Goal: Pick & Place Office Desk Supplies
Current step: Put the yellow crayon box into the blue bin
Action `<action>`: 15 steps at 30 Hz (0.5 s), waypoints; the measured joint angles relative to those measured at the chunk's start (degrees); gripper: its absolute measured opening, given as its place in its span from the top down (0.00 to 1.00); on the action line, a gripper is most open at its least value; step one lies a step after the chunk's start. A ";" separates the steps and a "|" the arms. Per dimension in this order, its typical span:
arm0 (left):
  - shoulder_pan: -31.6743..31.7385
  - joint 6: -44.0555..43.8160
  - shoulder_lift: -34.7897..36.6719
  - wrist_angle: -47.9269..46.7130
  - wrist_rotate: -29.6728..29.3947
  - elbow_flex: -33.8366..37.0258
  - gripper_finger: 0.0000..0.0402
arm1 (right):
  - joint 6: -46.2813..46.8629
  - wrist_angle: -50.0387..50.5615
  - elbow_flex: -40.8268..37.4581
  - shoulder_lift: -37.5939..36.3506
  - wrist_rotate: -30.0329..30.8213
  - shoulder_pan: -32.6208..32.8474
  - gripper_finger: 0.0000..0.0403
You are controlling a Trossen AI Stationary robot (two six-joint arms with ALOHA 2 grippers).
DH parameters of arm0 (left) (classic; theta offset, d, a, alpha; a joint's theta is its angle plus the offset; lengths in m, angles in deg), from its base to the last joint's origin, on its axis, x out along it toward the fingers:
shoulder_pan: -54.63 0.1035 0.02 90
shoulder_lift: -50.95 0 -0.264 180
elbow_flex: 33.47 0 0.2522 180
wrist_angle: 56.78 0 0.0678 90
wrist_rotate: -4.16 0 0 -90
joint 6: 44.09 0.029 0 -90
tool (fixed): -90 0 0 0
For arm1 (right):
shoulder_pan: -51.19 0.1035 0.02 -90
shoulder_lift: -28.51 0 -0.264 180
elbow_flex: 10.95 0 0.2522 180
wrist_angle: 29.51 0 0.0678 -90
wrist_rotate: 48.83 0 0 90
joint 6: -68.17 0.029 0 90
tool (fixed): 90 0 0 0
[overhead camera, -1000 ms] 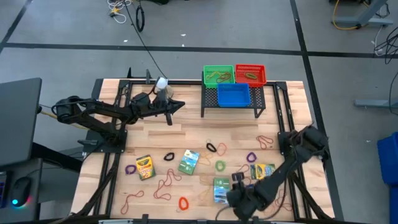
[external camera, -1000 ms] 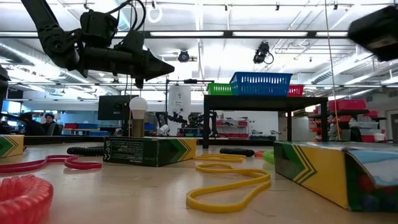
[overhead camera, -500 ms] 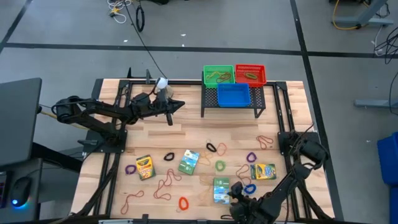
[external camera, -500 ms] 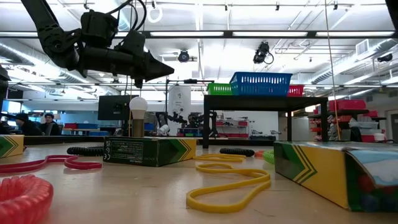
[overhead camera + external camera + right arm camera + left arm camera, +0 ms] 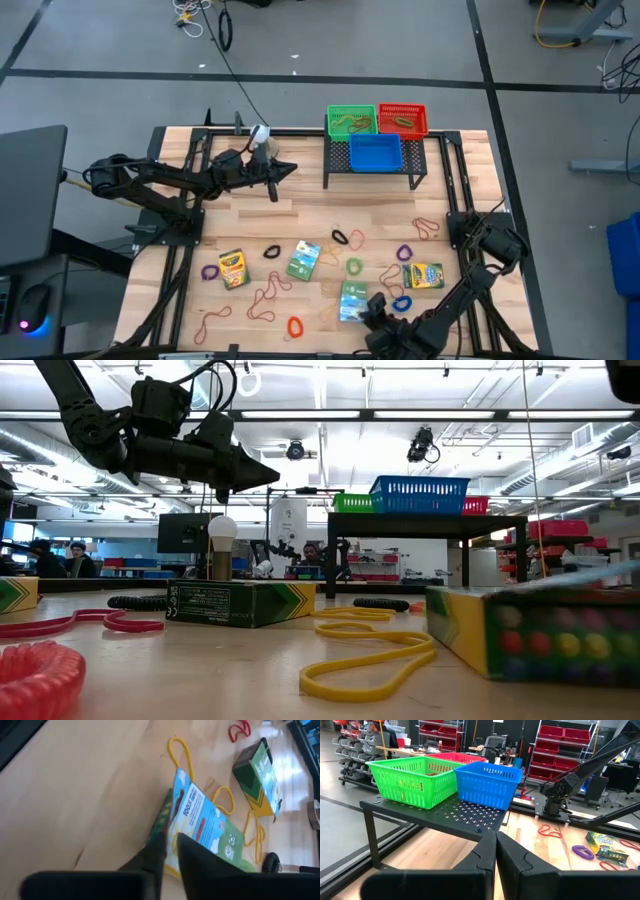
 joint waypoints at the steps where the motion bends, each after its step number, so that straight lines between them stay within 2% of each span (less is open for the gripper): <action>1: 0.00 -0.04 0.00 0.00 0.00 0.00 0.96 | 0.16 -0.32 0.00 0.00 0.03 -0.23 0.91; 4: 0.00 -1.18 0.00 -0.09 0.02 0.00 0.96 | 1.60 -1.24 -0.01 -0.02 1.40 -0.74 0.98; 9: -0.01 -2.69 0.00 -0.93 0.46 0.00 0.96 | 3.49 -2.77 0.11 -2.24 2.38 -2.70 0.97; 15: -1.70 2.39 0.00 -1.67 1.59 0.00 0.98 | 5.86 -1.84 0.07 -7.56 0.87 -5.88 0.98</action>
